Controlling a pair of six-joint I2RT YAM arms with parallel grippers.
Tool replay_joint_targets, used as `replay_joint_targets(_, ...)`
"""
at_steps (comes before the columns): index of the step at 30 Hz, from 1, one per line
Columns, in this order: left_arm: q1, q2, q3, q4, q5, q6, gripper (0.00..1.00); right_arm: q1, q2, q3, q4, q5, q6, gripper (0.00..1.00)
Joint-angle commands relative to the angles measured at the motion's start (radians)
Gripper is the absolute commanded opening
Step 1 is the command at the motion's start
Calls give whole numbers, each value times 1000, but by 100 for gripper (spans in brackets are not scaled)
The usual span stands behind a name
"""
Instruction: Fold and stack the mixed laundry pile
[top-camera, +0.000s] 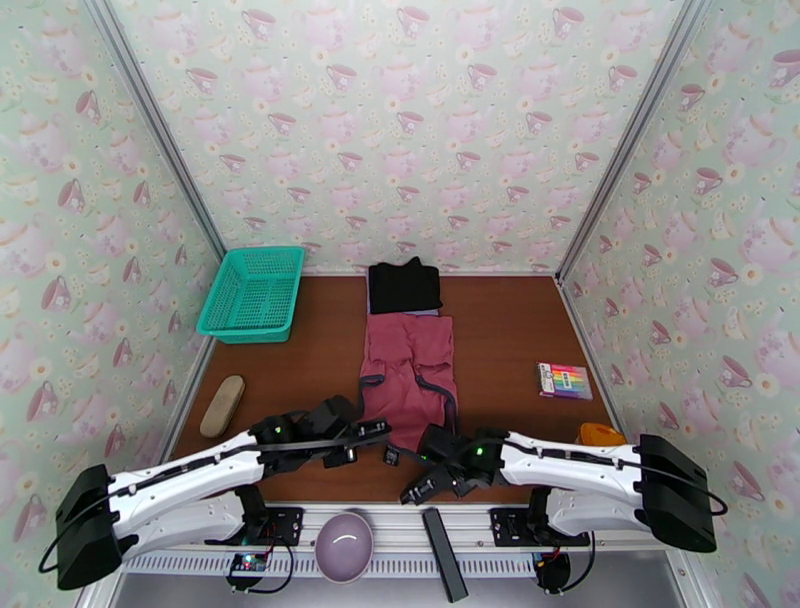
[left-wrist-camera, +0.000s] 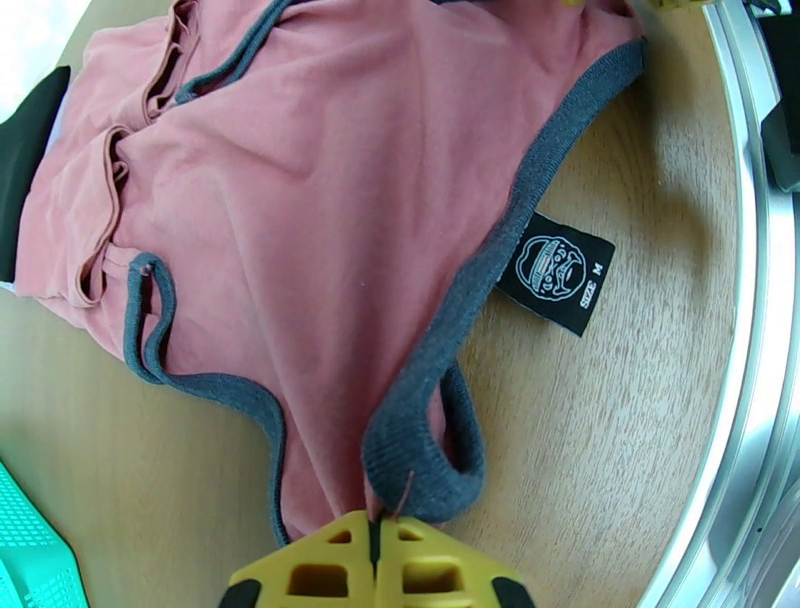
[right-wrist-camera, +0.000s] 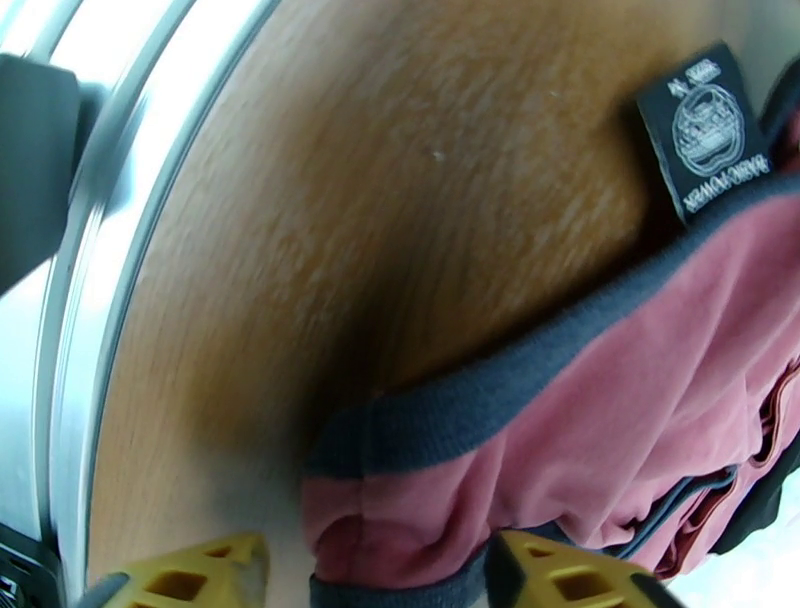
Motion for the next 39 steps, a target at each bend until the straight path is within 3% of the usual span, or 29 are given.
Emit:
replay_joint_targets(1, -4, -26, -16, -10, 19, -15, 0, 22, -9, -20, -53, 44, 20, 38)
replay_joint_targets(7, -7, -35, -5, -26, 12, -30, 0, 27, -92, -40, -73, 81, 63, 13)
replay_joint_targets(9, -10, -38, 2, -38, 9, -43, 0, 27, -123, -40, -76, 113, 87, 0)
replay_joint_targets(19, -27, -62, 31, -80, -4, -84, 0, 17, -236, -2, 37, 152, 274, 0)
replay_joint_targets(25, 0, -75, 109, -49, -52, 14, 0, -67, -138, 83, 207, 324, 374, 0)
replay_joint_targets(28, 75, -59, 169, -6, -29, 78, 0, -154, -78, 143, 331, 414, 387, 0)
replay_joint_targets(32, 203, 16, 256, 57, 53, 136, 0, -270, 12, 221, 481, 437, 360, 0)
replay_joint_targets(39, 389, 333, 494, 101, 207, 192, 0, -480, 210, 395, 628, 387, 340, 0)
